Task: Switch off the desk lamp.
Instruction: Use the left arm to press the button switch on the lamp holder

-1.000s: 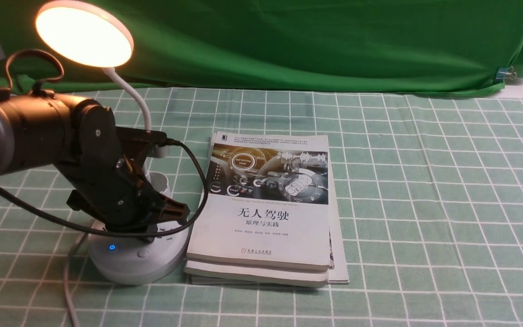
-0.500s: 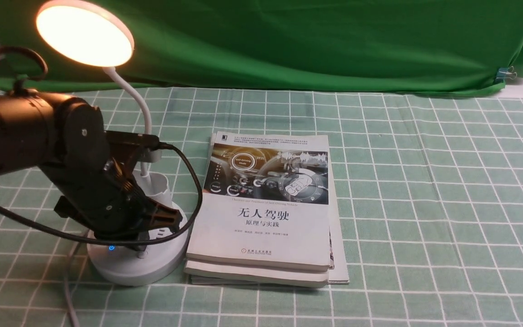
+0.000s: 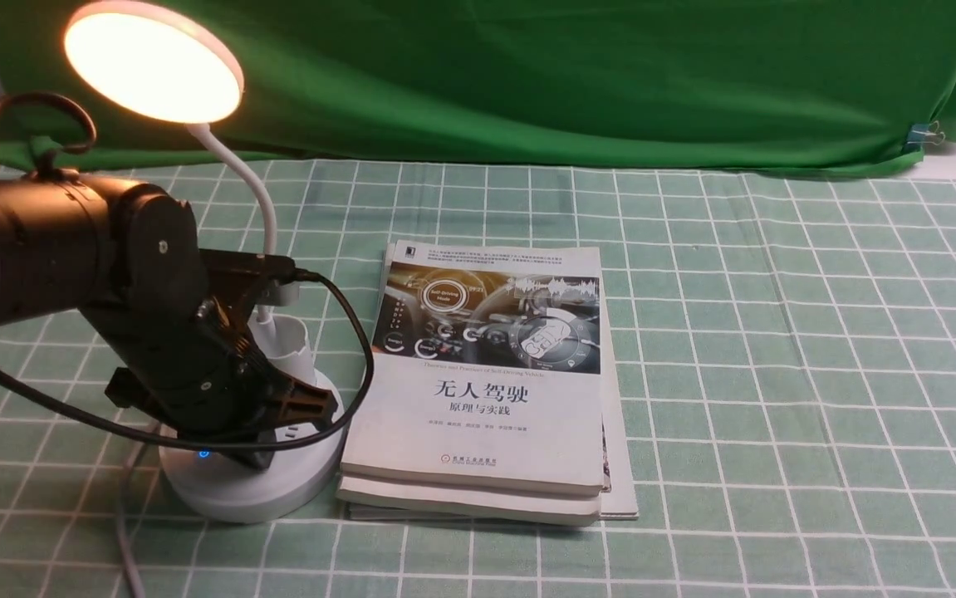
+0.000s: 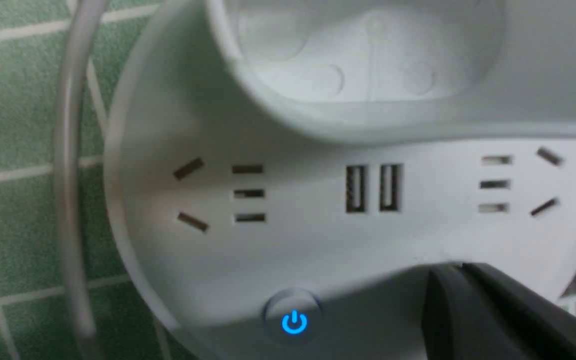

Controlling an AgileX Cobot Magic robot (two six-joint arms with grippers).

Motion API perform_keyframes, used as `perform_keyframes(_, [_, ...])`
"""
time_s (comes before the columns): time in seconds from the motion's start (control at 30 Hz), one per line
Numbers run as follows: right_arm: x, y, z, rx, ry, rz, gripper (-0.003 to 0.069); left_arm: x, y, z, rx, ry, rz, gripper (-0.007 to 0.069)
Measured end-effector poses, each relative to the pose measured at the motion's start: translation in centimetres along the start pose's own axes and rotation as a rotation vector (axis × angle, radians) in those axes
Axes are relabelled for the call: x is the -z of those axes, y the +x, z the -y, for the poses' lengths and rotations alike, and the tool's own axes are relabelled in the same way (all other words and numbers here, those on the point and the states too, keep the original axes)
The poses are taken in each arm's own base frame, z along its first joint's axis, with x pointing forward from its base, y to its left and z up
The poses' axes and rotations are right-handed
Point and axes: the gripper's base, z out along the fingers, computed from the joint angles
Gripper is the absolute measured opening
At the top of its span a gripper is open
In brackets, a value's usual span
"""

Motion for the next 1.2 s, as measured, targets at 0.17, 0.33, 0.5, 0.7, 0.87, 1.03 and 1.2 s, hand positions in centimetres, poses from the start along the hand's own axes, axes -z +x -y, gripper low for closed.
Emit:
perform_keyframes(0.17, [0.0, 0.0, 0.0, 0.000, 0.000, 0.000, 0.0242, -0.8, -0.1, 0.0, 0.004, 0.003, -0.040, 0.0003])
perform_keyframes(0.33, [0.0, 0.0, 0.0, 0.000, 0.000, 0.000, 0.0242, -0.6, -0.2, 0.0, 0.003, 0.004, -0.036, 0.0003])
perform_keyframes(0.5, [0.0, 0.0, 0.0, 0.000, 0.000, 0.000, 0.0242, 0.4, 0.0, 0.1, 0.001, 0.004, -0.004, 0.0003])
perform_keyframes(0.7, [0.0, 0.0, 0.0, 0.000, 0.000, 0.000, 0.0242, 1.6, 0.2, 0.2, -0.003, 0.005, 0.030, 0.0003])
perform_keyframes(0.87, [0.0, 0.0, 0.0, 0.000, 0.000, 0.000, 0.0242, 1.0, 0.1, 0.1, -0.002, 0.004, 0.016, 0.0003])
perform_keyframes(1.03, [0.0, 0.0, 0.0, 0.000, 0.000, 0.000, 0.0242, -0.3, 0.0, 0.0, 0.002, 0.003, -0.018, 0.0003])
perform_keyframes(1.2, [0.0, 0.0, 0.0, 0.000, 0.000, 0.000, 0.0242, -0.6, -0.2, 0.0, 0.002, 0.002, -0.029, 0.0003])
